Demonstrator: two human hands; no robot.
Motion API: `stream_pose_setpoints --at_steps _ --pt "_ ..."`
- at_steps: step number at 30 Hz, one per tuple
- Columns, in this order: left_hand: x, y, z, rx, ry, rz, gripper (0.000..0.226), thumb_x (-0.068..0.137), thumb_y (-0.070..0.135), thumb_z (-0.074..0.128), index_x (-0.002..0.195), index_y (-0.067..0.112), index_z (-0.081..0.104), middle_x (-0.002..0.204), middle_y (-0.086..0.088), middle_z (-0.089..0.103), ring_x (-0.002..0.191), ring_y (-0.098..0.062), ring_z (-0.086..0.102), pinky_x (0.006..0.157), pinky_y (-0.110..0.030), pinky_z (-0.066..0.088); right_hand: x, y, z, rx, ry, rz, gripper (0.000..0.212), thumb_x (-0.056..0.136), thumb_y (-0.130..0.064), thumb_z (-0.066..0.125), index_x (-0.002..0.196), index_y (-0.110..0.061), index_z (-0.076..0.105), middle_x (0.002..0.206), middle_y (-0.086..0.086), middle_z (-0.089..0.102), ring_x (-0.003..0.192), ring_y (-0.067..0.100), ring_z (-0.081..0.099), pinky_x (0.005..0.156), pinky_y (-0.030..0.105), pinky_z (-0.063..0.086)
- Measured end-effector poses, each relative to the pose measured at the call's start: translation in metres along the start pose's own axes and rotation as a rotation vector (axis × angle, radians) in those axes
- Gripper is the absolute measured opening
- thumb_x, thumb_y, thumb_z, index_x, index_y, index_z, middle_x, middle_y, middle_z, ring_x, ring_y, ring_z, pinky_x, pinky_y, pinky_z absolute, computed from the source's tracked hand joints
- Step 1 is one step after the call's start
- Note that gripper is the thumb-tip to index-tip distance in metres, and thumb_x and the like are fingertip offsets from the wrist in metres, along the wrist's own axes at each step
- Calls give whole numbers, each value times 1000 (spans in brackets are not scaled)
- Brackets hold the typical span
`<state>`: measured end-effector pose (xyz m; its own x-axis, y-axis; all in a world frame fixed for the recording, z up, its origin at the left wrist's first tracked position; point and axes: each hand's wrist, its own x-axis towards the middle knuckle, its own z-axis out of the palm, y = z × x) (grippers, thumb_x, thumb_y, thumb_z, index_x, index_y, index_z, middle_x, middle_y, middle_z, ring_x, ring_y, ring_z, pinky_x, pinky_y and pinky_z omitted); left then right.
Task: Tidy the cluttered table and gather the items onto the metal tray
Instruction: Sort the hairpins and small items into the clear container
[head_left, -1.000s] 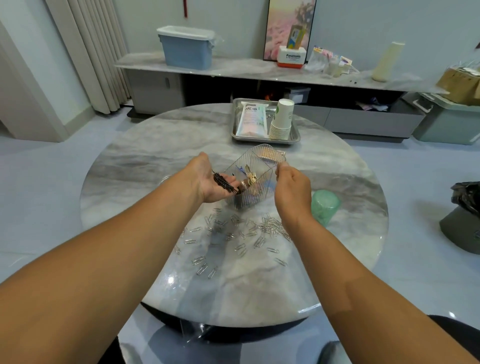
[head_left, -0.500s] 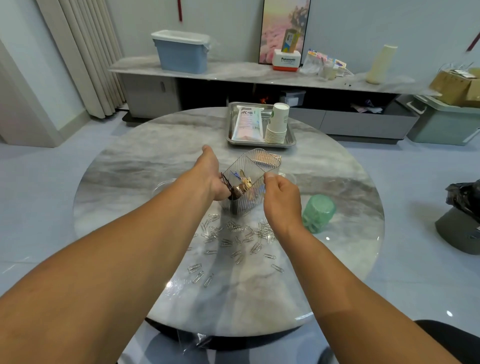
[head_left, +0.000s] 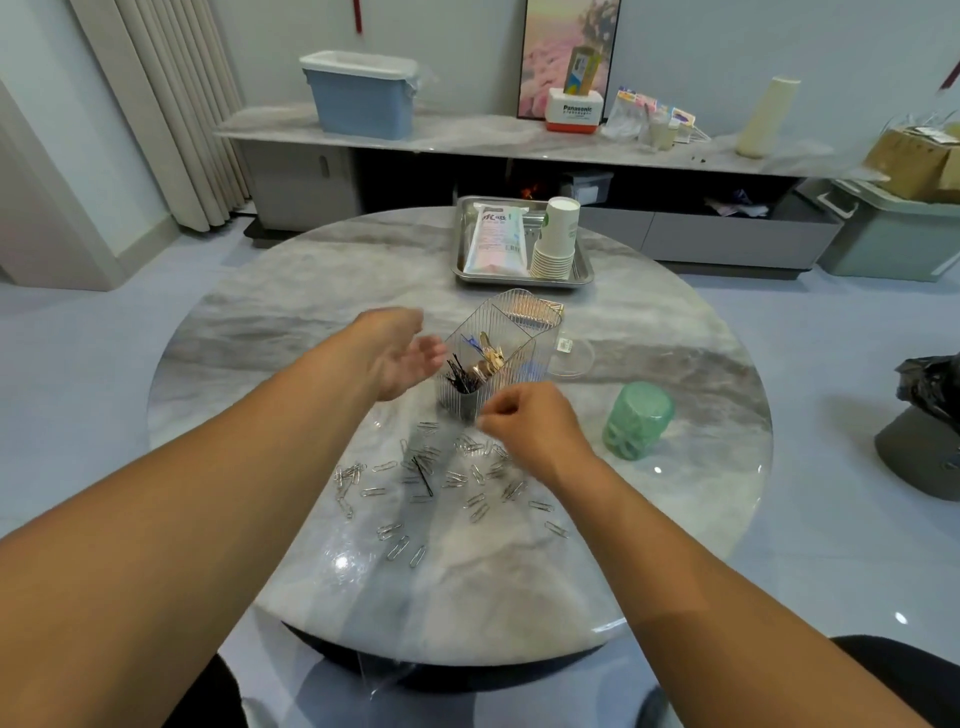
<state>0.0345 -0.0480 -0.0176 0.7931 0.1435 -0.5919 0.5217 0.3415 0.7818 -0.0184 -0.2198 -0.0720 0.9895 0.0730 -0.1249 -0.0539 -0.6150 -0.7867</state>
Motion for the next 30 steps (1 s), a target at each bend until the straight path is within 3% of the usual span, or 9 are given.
stream_pose_setpoints --at_steps 3,7,11,15,18,21,25,28,30 --pt "0 -15 -24 387 48 96 10 101 3 53 101 10 60 76 -5 57 61 -11 54 47 -16 46 -10 -4 29 -275 -172 -39 12 84 -31 81 88 -21 79 89 -4 76 86 16 71 85 38 58" --pt "-1 -27 -49 676 105 214 14 94 -1 66 105 7 64 77 -6 60 58 -12 56 47 -19 39 -14 -9 59 -512 -169 -113 22 81 -41 81 90 -21 76 98 1 72 96 26 65 85 35 47" --pt "-3 -31 -53 767 94 316 18 90 1 72 105 8 65 82 -9 64 63 -15 60 53 -24 46 -10 -11 64 -589 -151 -160 12 89 -29 74 95 -19 75 106 6 71 103 30 64 88 37 44" --pt "0 -39 -57 816 29 329 15 91 3 71 101 11 64 95 -18 71 77 -23 69 83 -41 59 -9 -14 63 -858 -151 -265 16 91 -10 62 107 -11 67 115 12 63 110 33 58 84 38 35" --pt "3 -44 -60 871 34 418 10 95 8 65 96 18 63 90 -10 70 83 -21 68 81 -40 58 -12 -14 62 -1003 -197 -319 28 90 -5 59 118 -8 61 120 14 58 113 34 55 92 41 39" --pt "7 -49 -65 932 30 493 11 99 12 61 99 22 64 95 -3 69 94 -20 68 73 -30 52 -12 -18 55 -854 -159 -269 30 90 2 56 118 -8 53 116 14 62 105 35 59 84 41 41" --pt "12 -59 -71 867 20 558 19 103 7 50 110 17 65 110 -6 69 107 -22 65 97 -40 53 8 -33 32 -482 34 -250 13 94 0 53 96 -13 55 89 8 65 80 29 58 64 37 42" --pt "11 -75 -76 862 41 630 25 107 19 45 123 20 63 123 1 66 114 -15 61 94 -30 49 25 -40 15 -309 180 -257 10 94 -9 56 95 -14 65 89 7 68 85 28 61 73 40 52" --pt "10 -90 -83 917 80 688 31 108 29 42 134 23 58 131 5 62 121 -14 56 96 -27 43 34 -39 14 -329 226 -271 12 95 -10 58 100 -13 69 94 8 69 89 28 62 76 41 53"
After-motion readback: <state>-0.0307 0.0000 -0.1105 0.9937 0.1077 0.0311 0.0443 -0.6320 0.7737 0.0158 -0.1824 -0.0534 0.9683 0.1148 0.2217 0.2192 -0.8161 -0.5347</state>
